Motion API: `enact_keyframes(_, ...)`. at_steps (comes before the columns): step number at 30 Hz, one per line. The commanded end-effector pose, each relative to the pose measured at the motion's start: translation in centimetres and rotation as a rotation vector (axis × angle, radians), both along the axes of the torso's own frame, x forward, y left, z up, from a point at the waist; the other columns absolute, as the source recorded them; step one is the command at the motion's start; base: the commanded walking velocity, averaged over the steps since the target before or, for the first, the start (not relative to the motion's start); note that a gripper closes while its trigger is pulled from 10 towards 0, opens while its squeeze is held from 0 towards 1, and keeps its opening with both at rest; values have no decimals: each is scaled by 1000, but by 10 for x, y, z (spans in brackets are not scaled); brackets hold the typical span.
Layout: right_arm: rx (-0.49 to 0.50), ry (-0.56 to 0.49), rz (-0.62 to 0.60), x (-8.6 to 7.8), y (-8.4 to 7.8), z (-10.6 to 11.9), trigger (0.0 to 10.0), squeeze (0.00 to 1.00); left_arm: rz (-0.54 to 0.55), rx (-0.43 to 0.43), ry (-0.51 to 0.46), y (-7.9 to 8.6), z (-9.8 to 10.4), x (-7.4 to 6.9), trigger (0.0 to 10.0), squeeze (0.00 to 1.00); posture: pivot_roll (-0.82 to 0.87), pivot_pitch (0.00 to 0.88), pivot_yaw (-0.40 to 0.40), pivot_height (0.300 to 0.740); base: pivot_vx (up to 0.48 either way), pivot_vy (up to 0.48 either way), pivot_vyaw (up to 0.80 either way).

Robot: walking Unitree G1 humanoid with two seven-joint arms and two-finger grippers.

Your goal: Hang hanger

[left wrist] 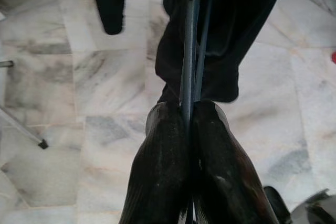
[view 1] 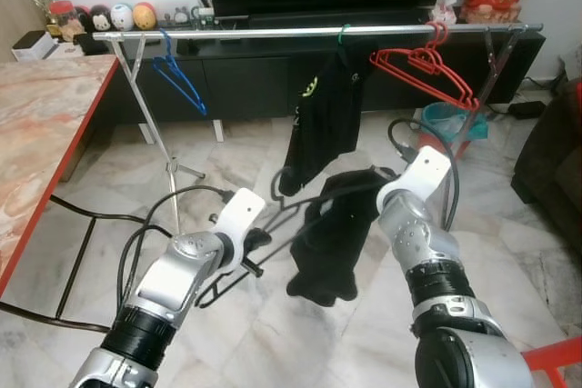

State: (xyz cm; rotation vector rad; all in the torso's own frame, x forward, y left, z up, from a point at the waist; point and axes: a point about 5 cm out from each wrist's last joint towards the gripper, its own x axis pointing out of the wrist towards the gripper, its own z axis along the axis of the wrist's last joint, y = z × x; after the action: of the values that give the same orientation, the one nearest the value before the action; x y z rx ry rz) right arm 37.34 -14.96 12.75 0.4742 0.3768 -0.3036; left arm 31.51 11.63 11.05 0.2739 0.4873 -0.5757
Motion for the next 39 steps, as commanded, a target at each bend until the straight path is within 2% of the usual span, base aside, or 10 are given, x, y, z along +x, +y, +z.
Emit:
enact_keyframes(1, -13, -45, 21, 2, 1, 12, 10000, 0, 14, -18, -15, 3, 6, 4, 10000, 0, 63, 0, 5, 740, 0, 0, 0)
enact_keyframes(5, -58, -45, 153, -2, 9, 14, 10000, 0, -48, -82, -7, -4, 8, -1, 10000, 0, 59, 0, 4, 740, 0, 0, 0)
enact_keyframes(9, -54, -16, 143, -7, 4, 6, 10000, 0, -97, -141, -4, -9, 14, -4, 10000, 0, 57, 0, 4, 740, 0, 0, 0)
enact_keyframes(13, -48, -9, 146, -8, 4, 5, 10000, 0, -172, -132, -4, -14, 15, -8, 10000, 0, 60, 0, 4, 740, 0, 0, 0)
enact_keyframes(16, -47, -13, 159, -8, 7, 8, 10000, 0, -134, -138, -10, -14, 16, -5, 10000, 0, 59, 0, 3, 740, 0, 0, 0)
enact_keyframes(22, -27, -5, 153, -10, 6, 5, 10000, 0, -154, -146, -4, -16, 16, -6, 10000, 0, 62, 0, 3, 740, 0, 0, 0)
enact_keyframes(26, -19, -2, 157, -10, 7, 5, 10000, 0, -214, -164, 24, -20, 15, -13, 10000, 0, 63, 0, 3, 740, 0, 0, 0)
enact_keyframes(28, -5, 24, 180, -11, 9, -1, 10000, 0, -285, -164, 39, -25, 16, -19, 10000, 0, 65, 0, 3, 740, 0, 0, 0)
enact_keyframes(31, 11, 36, 188, -12, 11, -4, 10000, 0, -276, -156, 40, -25, 14, -19, 10000, 0, 65, 0, 3, 740, 0, 0, 0)
enact_keyframes(39, 25, 23, 211, -14, 14, 1, 10000, 0, -106, -126, 6, -18, 13, -4, 10000, 0, 58, 0, 2, 740, 0, 0, 0)
